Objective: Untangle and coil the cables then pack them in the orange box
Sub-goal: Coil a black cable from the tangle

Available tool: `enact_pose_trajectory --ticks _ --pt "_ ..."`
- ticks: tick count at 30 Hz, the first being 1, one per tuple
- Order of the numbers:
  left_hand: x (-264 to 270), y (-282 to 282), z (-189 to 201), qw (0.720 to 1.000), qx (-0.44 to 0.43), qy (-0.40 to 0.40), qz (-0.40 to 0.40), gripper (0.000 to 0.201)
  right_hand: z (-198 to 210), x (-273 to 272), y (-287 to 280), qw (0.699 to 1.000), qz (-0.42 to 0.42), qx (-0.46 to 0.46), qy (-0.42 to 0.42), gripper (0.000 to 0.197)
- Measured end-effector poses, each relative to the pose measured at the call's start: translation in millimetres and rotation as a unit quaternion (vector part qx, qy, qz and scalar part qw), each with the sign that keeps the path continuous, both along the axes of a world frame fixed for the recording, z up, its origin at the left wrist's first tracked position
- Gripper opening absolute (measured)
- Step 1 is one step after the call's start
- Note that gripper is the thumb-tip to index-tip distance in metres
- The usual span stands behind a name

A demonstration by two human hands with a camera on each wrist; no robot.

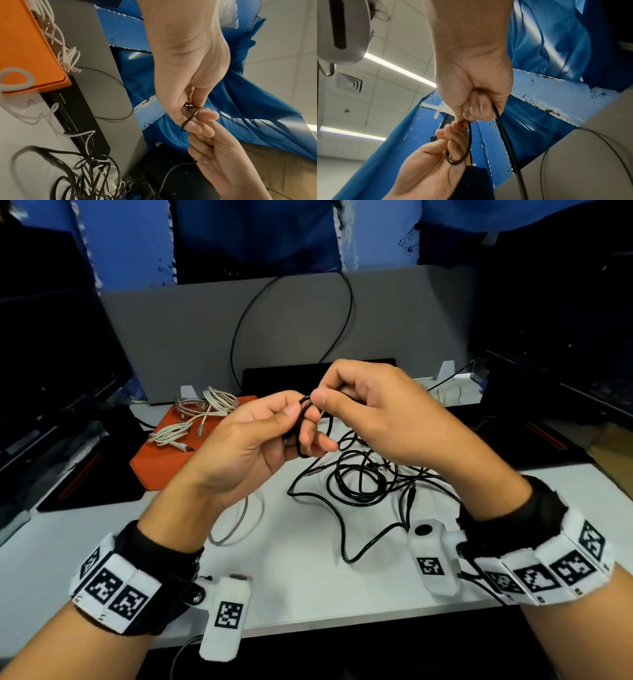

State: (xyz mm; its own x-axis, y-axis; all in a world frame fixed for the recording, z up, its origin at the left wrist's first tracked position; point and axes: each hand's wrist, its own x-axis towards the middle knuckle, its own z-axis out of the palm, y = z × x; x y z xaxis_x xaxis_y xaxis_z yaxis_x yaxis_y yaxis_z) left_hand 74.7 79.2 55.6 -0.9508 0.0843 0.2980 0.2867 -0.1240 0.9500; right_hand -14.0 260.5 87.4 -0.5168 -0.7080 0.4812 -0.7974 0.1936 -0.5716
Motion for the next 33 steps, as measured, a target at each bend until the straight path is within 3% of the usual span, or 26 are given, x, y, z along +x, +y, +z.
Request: enact_pose_trajectory --ticks 6,9,13,18,23,28,33 --pt "4.9 -7.4 6.0 0.986 -0.150 0.006 0.067 0.036 -0.1 3.0 3.1 0.996 0.002 0.068 0.052 0.025" --pt "9.6 -11.3 8.8 0.975 -0.215 -0.023 0.045 0.042 0.7 6.9 3.7 0.991 0.019 0.108 0.080 0.025" --pt "8.9 -0.6 6.9 0.998 -0.050 -0.043 0.001 0.039 -1.6 3.7 1.8 0.995 0.060 0.059 0.048 0.027" --pt "2.2 17.7 0.5 0.991 0.109 -0.072 -0.030 0.033 -3.9 -6.8 1.0 0.997 0.072 0.002 0.010 0.030" --pt "5.0 14.9 5.6 0.996 0.067 -0.064 -0.011 0.032 -1.1 -11.1 3.5 0.998 0.057 0.006 0.039 0.029" --pt "10.1 24.2 8.0 0.993 0.111 -0.040 -0.018 0.024 0.1 -10.2 0.3 0.997 0.050 -0.042 0.043 0.026" --pt "17.1 15.1 15.9 0.997 0.060 -0.024 -0.032 0.033 0.4 -6.0 0.3 0.994 0.027 -0.095 0.051 0.023"
